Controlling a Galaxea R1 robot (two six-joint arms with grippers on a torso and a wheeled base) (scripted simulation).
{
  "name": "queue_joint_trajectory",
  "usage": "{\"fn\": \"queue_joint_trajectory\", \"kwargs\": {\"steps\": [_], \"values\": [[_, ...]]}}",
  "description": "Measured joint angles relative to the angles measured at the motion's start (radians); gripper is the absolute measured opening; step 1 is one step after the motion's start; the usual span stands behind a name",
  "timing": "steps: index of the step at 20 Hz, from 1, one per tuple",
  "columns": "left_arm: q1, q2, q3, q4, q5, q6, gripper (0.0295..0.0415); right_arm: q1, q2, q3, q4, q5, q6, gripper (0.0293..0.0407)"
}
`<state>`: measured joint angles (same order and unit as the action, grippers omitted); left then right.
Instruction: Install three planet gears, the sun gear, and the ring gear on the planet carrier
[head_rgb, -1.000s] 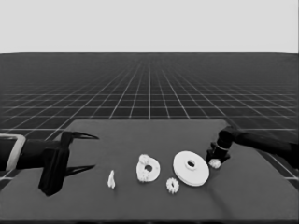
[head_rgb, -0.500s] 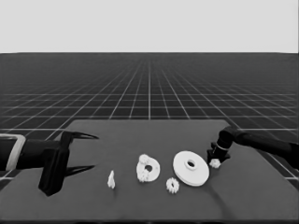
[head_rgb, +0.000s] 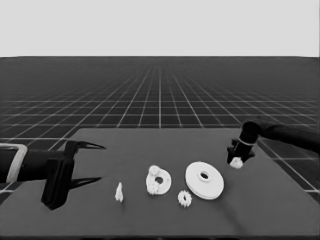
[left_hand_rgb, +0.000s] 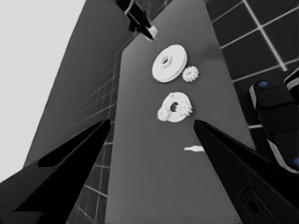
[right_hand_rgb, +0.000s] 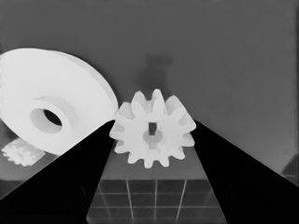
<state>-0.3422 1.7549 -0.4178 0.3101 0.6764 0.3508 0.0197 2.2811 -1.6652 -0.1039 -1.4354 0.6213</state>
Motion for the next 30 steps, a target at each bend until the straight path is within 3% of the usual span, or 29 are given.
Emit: {"fn": "queue_joint_trajectory", "kwargs": {"steps": [1,3,6,10,13,20,22,23,30], "values": [[0.000,0.000,0.000,0.000,0.000,0.000,0.0385,-0.003,0.053,0.263,-0.063,-0.039,0.420,0.0312],[0.000,0.000,0.000,0.000,0.000,0.000,0.0385,-0.009,0.416,0.286,-0.082,-0.092,0.719,0.0313],[0.000,0.000,0.000,0.000,0.000,0.000,0.0385,-0.011,0.610,0.133,-0.077,-0.097,0.740,0.0313],[0.000,0.000,0.000,0.000,0.000,0.000,0.0385,-0.011,0.651,0.084,-0.076,-0.097,0.733,0.0313],[0.000,0.000,0.000,0.000,0.000,0.000,0.0385,-0.137,0.675,0.004,-0.194,-0.056,0.687,0.0313],[0.000,0.000,0.000,0.000,0.000,0.000,0.0385,-0.165,0.684,-0.025,-0.220,-0.041,0.671,0.0313],[0.000,0.000,0.000,0.000,0.000,0.000,0.0385,-0.165,0.684,-0.026,-0.221,-0.041,0.671,0.0372],[0.000,0.000,0.000,0.000,0.000,0.000,0.0385,-0.165,0.684,-0.026,-0.221,-0.041,0.671,0.0381],[0.000,0.000,0.000,0.000,0.000,0.000,0.0385,-0.165,0.684,-0.026,-0.221,-0.041,0.670,0.0385]]}}
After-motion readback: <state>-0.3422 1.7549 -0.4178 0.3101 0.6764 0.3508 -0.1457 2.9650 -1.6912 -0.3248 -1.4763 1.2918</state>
